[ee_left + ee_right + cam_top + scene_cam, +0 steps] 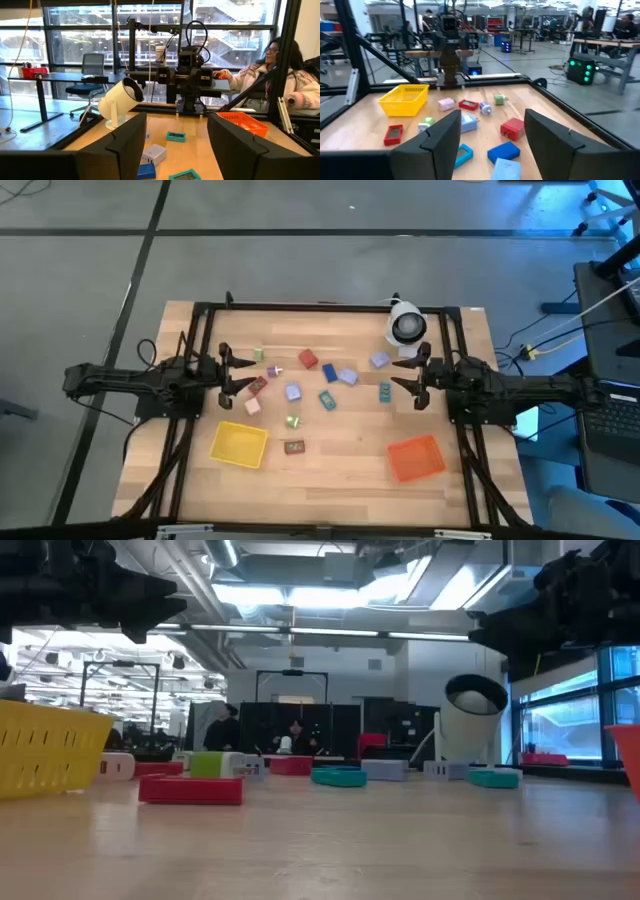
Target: Pick & Place Office items
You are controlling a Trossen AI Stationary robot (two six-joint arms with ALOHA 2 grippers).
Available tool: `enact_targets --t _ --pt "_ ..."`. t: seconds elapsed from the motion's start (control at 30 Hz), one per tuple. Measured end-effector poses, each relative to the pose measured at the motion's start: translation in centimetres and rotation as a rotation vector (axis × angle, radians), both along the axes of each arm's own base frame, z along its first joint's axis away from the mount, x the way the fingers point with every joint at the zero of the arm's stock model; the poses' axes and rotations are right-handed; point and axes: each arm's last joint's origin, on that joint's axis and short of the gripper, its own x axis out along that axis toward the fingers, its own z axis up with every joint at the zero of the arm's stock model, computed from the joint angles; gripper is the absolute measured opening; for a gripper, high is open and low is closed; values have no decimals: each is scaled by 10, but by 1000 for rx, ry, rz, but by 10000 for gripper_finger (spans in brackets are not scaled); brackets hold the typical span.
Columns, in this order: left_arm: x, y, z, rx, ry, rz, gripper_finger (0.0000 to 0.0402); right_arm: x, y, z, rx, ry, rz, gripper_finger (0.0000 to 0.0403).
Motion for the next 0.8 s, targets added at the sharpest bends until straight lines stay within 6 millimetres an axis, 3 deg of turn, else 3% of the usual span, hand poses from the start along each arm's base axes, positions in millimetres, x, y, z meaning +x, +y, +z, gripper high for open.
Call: enact_targets --t 0.8 --pt "0 -1 0 -21 -4 -34 207 0 0 7 -59 -64 -1 217"
